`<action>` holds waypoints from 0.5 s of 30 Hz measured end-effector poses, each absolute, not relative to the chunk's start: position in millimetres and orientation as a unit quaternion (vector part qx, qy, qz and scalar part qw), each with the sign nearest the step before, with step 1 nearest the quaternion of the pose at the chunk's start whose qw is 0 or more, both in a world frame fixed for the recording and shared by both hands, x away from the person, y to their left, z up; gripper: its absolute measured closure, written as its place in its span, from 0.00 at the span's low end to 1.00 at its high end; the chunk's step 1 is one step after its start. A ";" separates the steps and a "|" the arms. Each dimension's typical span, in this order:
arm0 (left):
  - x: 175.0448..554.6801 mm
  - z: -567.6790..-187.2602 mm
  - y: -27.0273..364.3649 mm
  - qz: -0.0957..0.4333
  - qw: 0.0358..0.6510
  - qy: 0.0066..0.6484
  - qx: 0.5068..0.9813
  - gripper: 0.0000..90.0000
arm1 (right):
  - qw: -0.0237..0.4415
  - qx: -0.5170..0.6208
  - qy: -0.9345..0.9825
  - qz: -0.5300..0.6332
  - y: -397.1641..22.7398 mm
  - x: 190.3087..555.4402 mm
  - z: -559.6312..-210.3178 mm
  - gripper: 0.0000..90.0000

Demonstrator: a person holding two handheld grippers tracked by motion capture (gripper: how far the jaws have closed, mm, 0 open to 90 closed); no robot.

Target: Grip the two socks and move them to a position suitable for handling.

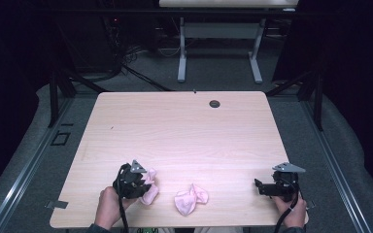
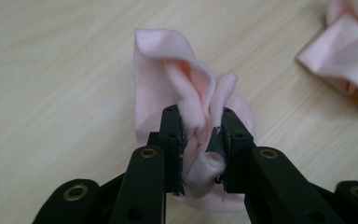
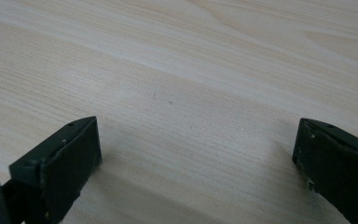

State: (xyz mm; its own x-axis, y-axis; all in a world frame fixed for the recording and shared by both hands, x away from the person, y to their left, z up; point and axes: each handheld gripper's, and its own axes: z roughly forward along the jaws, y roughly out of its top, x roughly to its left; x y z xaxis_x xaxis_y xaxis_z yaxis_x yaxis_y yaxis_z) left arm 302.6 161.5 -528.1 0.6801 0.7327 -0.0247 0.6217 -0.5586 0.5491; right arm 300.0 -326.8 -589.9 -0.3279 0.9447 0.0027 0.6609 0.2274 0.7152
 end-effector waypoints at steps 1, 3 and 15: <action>304.9 -523.5 160.0 0.110 0.268 0.384 0.877 0.83 | 0.224 0.535 0.751 0.317 -326.8 300.0 -589.8 0.00; 310.3 -515.4 156.1 0.112 0.274 0.379 0.877 0.83 | 0.224 0.535 0.751 0.317 -326.8 300.0 -589.9 0.00; 355.2 -495.4 104.6 0.115 0.282 0.341 0.889 0.83 | 0.224 0.535 0.750 0.319 -326.7 300.0 -590.1 0.00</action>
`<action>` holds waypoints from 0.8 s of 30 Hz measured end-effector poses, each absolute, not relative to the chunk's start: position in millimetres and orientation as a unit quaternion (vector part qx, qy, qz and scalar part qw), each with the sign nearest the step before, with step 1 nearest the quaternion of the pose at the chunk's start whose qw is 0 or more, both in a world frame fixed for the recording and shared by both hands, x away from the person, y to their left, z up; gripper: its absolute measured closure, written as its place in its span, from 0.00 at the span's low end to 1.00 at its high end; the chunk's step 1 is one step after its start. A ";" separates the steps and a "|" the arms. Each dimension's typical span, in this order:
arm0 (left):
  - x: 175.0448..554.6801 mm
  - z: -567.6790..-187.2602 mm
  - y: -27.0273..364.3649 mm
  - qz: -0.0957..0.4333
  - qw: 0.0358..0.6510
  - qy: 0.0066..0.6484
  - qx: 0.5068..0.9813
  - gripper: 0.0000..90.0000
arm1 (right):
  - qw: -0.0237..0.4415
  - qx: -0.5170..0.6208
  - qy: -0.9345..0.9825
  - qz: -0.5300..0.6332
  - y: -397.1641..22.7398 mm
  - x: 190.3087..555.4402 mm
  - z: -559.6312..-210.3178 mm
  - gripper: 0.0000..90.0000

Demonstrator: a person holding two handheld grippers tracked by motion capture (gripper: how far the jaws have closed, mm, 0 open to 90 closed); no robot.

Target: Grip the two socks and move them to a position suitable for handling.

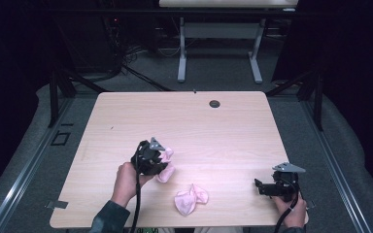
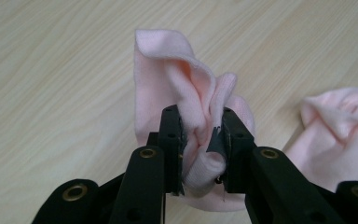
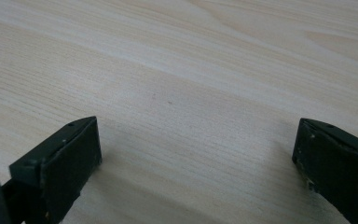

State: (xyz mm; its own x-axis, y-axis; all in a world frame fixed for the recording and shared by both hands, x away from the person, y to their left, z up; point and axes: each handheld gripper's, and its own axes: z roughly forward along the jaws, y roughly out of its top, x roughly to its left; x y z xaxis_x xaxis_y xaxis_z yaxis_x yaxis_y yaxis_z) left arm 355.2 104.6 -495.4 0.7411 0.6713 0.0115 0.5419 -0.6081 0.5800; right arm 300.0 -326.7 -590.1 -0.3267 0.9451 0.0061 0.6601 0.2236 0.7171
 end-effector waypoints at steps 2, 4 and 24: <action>365.8 -498.3 95.7 0.099 0.282 0.340 0.891 0.83 | 0.223 0.534 0.751 0.318 -327.0 300.1 -589.9 0.00; 376.5 -503.4 87.3 0.089 0.273 0.340 0.896 0.83 | 0.223 0.535 0.750 0.319 -326.7 300.0 -590.0 0.00; 408.8 -543.7 44.3 0.060 0.250 0.343 0.904 0.52 | 0.221 0.531 0.754 0.318 -327.8 300.6 -589.5 0.02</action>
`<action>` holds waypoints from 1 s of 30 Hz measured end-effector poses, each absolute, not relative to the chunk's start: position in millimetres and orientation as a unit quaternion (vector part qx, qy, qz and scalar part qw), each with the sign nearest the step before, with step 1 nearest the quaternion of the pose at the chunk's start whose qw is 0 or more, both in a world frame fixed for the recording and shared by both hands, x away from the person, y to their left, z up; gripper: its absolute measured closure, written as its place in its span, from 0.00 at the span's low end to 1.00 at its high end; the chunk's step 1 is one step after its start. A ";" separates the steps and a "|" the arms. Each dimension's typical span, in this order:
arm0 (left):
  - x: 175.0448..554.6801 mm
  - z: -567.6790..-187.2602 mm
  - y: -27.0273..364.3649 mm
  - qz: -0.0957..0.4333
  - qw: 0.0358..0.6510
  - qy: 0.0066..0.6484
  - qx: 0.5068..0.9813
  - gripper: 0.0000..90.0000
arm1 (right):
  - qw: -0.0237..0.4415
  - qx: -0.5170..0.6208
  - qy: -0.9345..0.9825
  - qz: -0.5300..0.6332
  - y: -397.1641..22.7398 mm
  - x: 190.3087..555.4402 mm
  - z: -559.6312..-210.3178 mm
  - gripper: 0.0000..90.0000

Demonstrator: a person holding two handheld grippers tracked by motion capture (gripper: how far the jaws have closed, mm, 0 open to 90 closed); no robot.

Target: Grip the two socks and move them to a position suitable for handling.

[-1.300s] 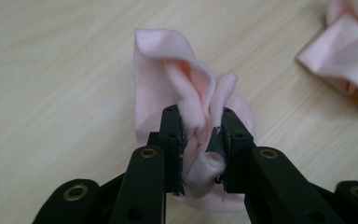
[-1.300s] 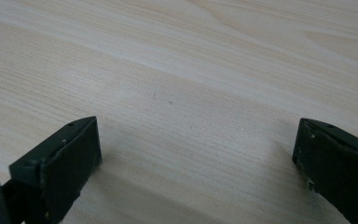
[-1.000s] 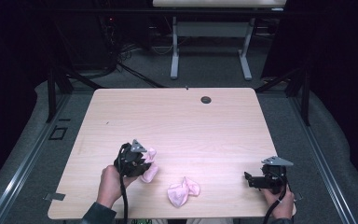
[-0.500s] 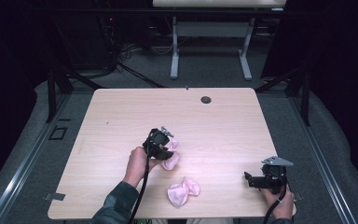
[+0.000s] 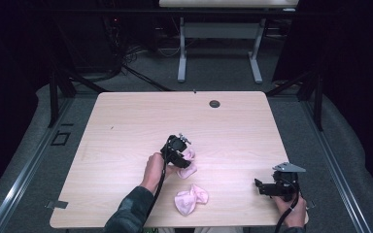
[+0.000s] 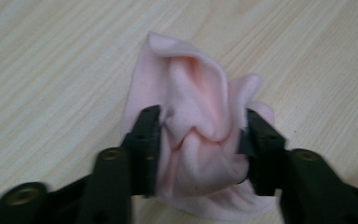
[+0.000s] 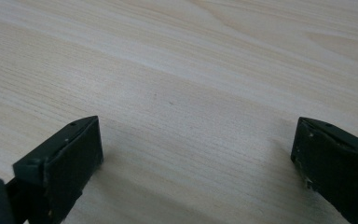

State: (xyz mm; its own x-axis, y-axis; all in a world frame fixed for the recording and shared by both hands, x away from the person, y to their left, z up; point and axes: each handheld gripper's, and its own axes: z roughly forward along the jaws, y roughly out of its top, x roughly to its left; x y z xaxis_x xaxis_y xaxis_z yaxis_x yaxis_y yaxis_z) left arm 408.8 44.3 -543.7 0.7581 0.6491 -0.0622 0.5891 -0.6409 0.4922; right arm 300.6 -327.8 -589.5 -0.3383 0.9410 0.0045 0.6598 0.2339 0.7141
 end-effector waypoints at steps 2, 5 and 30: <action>405.3 -538.0 48.2 0.061 0.252 0.345 0.902 0.37 | 0.220 0.530 0.754 0.319 -327.8 301.2 -589.5 0.01; 396.2 -527.7 58.5 0.071 0.260 0.345 0.899 0.23 | 0.206 0.523 0.768 0.308 -328.1 304.0 -587.2 0.00; 279.4 -525.2 106.8 0.113 0.308 0.341 0.881 0.00 | 0.129 0.458 0.813 0.337 -234.2 283.2 -530.2 0.01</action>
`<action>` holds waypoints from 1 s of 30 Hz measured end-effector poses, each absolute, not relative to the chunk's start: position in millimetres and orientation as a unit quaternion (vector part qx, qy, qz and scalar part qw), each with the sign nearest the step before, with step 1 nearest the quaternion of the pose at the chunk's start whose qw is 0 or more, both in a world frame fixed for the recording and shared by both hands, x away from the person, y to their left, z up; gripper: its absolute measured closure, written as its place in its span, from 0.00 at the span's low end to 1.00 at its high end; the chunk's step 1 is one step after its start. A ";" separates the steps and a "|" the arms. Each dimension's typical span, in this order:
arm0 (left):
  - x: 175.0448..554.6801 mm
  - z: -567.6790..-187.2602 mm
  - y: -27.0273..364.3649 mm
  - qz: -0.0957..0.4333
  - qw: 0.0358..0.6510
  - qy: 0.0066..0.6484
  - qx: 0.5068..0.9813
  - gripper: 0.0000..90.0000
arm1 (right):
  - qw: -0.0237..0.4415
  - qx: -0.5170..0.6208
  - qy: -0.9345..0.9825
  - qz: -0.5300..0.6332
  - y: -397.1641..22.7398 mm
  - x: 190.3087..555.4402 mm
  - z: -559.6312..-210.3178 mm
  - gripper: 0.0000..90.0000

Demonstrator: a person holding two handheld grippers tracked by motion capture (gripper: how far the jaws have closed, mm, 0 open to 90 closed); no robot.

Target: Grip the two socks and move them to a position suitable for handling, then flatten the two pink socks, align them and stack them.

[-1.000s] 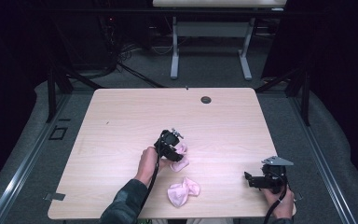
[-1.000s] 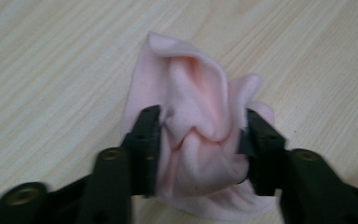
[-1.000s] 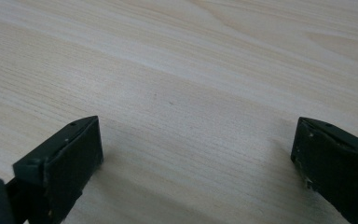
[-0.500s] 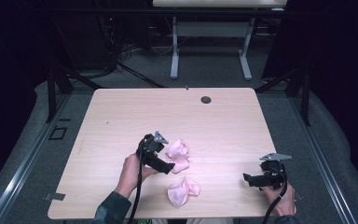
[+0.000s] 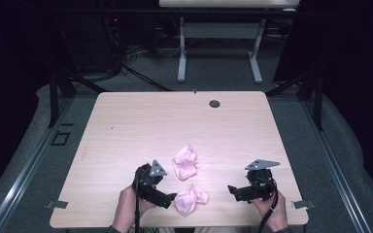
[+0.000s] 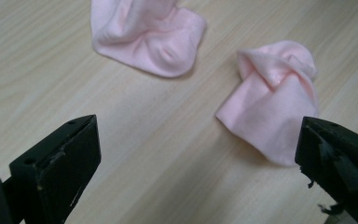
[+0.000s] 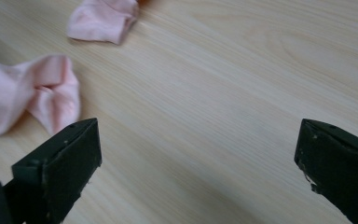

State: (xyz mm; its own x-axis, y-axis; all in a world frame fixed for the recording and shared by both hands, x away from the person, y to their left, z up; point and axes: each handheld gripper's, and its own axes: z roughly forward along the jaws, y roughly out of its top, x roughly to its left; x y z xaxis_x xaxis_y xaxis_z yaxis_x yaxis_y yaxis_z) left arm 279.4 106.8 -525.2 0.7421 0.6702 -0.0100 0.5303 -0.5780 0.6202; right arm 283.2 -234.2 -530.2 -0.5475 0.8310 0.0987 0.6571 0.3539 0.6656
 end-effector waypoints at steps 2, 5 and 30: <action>269.7 -528.8 105.0 0.116 0.316 0.339 0.879 0.01 | 0.125 0.454 0.815 0.339 -224.7 281.8 -529.5 0.03; 257.9 -531.0 101.3 0.124 0.318 0.336 0.878 0.02 | 0.123 0.447 0.820 0.337 -211.4 279.9 -532.9 0.09; 227.9 -553.4 49.1 0.140 0.281 0.294 0.903 0.65 | 0.055 0.416 0.854 0.308 -150.6 281.9 -556.9 0.71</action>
State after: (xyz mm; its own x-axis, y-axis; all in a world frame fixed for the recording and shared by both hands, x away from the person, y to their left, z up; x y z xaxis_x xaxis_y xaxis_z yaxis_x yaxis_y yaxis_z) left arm 227.9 49.1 -553.4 0.7883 0.6090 0.0880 0.4514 -0.6696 0.5898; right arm 281.9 -150.6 -556.9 -0.6471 0.7448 0.1630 0.6775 0.4637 0.5710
